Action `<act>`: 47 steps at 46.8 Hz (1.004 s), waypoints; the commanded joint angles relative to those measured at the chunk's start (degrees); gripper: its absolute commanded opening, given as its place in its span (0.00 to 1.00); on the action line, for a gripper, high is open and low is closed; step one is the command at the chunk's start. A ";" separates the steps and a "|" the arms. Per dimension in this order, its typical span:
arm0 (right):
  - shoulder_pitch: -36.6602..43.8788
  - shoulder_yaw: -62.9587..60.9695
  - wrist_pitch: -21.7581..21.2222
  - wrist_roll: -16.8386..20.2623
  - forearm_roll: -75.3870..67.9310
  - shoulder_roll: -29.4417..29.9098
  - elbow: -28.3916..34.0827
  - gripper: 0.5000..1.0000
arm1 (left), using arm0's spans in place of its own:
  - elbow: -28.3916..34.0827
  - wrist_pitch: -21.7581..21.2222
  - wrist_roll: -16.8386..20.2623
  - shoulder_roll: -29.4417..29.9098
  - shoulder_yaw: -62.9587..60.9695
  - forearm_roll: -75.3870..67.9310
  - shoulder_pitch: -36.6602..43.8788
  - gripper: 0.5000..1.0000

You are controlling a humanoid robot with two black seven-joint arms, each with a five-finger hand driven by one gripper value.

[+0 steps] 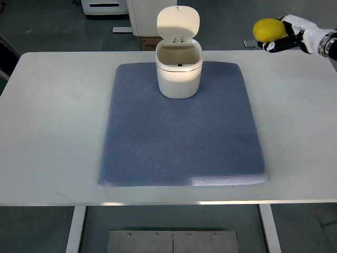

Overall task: Put lemon in trash with right hand
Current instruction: 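Carry the lemon with the right hand over the open white bin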

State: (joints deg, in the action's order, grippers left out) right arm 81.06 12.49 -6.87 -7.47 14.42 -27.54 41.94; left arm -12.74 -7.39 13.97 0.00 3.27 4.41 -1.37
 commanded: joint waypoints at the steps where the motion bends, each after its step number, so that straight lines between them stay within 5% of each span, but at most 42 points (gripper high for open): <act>1: 1.11 -0.27 0.28 1.32 -0.97 2.22 -0.02 0.00 | 0.00 0.01 0.00 0.00 -0.02 -0.01 0.05 1.00; 18: 4.37 -0.10 3.97 5.36 -2.65 12.07 -1.24 0.00 | 0.00 0.01 0.00 0.00 -0.02 -0.01 -0.04 1.00; 43: 3.93 0.34 4.06 9.76 -2.12 23.32 -11.00 0.00 | 0.00 0.01 0.00 0.00 -0.02 -0.01 0.05 1.00; 47: 4.19 0.25 4.06 10.02 -2.12 23.41 -11.27 0.09 | 0.00 0.01 0.00 0.00 0.07 -0.01 -0.04 1.00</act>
State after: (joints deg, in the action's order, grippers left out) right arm 85.00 12.83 -2.80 2.39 12.30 -4.19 30.79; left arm -12.74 -7.37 13.97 0.00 3.27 4.40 -1.37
